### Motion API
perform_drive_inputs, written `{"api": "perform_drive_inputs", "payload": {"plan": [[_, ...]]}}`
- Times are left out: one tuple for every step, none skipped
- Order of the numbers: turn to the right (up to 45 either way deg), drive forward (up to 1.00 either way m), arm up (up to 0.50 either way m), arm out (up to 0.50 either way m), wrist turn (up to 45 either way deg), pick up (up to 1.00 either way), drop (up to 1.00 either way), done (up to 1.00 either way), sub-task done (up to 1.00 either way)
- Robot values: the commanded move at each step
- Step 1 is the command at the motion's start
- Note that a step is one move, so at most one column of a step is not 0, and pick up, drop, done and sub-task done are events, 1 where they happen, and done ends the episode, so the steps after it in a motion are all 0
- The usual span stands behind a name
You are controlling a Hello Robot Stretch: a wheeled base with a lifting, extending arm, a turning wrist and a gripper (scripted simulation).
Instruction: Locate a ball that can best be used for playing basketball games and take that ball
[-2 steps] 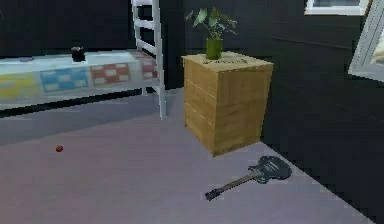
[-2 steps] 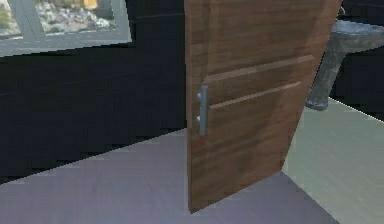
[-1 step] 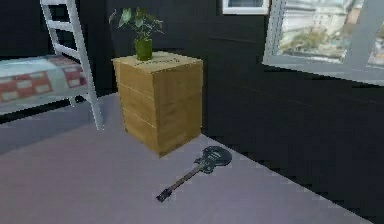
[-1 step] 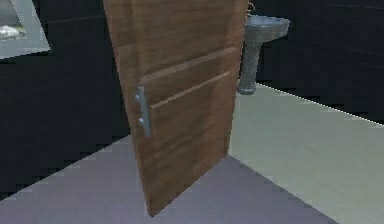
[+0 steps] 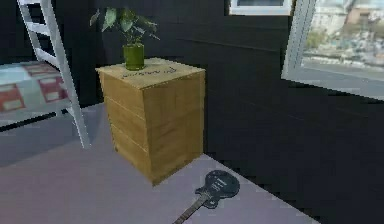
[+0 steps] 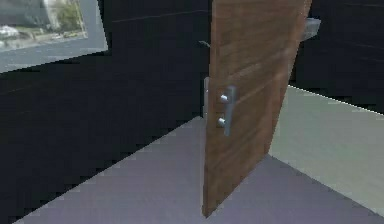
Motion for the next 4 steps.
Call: {"api": "perform_drive_inputs", "payload": {"plan": [[-24.0,0.00,0.00,0.00,0.0,0.00,0.00,0.00,0.00],[0.0,0.20,0.00,0.00,0.0,0.00,0.00,0.00,0.00],[-30.0,0.00,0.00,0.00,0.0,0.00,0.00,0.00,0.00],[0.0,0.75,0.00,0.00,0.0,0.00,0.00,0.00,0.00]]}}
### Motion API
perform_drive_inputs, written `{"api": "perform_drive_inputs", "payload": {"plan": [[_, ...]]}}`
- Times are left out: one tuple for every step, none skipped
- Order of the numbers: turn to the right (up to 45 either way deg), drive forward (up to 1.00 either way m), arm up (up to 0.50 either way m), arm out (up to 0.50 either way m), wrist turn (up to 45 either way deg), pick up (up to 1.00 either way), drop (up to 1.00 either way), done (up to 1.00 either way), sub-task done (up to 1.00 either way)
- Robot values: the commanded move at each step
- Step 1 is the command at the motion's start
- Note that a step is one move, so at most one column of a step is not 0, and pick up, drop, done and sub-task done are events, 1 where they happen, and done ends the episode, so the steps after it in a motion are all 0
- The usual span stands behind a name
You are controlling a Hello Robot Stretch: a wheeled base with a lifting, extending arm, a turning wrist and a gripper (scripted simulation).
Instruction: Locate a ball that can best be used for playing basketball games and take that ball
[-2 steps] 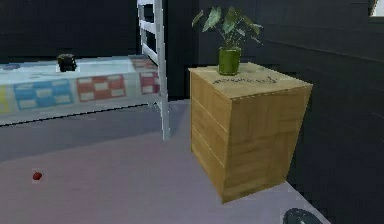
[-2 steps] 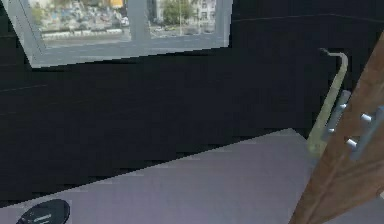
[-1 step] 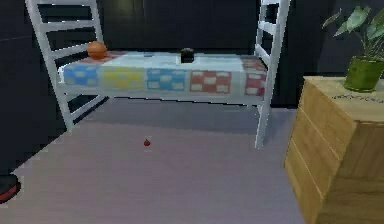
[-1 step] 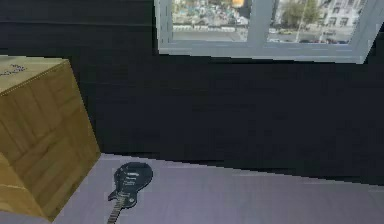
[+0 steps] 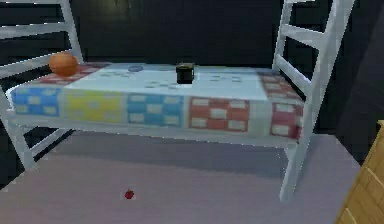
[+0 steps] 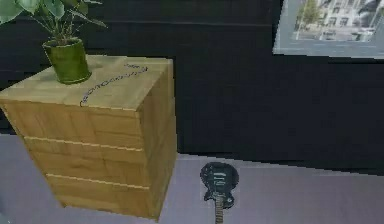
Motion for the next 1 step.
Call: {"api": "perform_drive_inputs", "payload": {"plan": [[0.0,0.30,0.00,0.00,0.0,0.00,0.00,0.00,0.00]]}}
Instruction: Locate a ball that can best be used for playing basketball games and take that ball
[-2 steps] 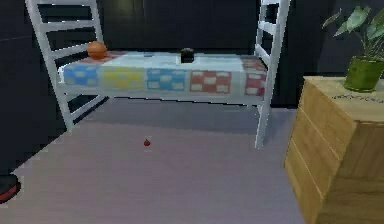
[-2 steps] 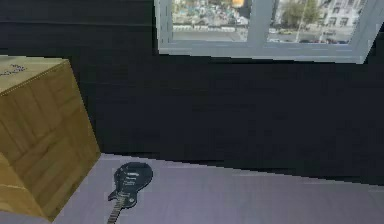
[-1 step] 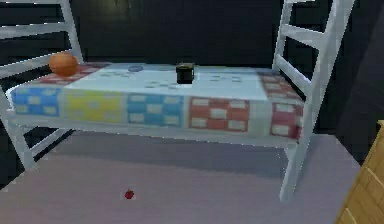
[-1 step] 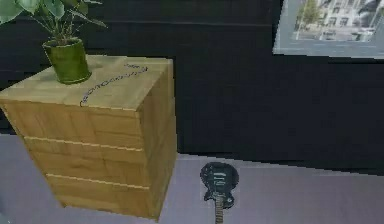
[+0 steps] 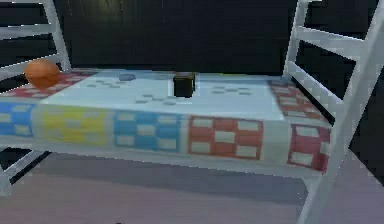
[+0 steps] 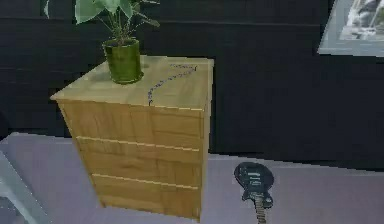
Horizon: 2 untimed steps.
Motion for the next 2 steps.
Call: {"api": "perform_drive_inputs", "payload": {"plan": [[-45.0,0.00,0.00,0.00,0.0,0.00,0.00,0.00,0.00],[-21.0,0.00,0.00,0.00,0.0,0.00,0.00,0.00,0.00]]}}
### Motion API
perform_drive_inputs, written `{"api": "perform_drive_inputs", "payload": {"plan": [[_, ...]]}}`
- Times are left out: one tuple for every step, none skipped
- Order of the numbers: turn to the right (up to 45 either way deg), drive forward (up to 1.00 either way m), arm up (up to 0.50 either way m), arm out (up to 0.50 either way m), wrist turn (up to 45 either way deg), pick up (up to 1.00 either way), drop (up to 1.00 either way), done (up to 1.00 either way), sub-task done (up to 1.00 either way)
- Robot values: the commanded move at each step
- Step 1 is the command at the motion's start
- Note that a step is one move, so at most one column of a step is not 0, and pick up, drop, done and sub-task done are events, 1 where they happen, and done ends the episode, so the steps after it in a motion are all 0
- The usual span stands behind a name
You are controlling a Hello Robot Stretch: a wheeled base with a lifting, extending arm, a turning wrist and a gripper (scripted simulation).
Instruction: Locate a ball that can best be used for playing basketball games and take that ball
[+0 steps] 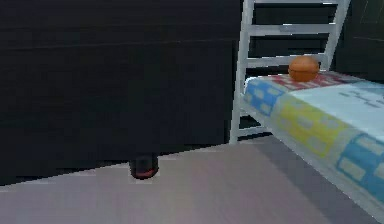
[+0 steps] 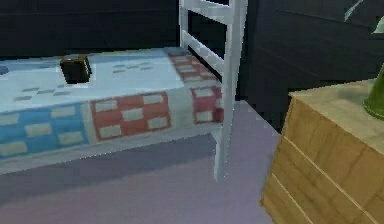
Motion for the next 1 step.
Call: {"api": "perform_drive_inputs", "payload": {"plan": [[0.0,0.95,0.00,0.00,0.0,0.00,0.00,0.00,0.00]]}}
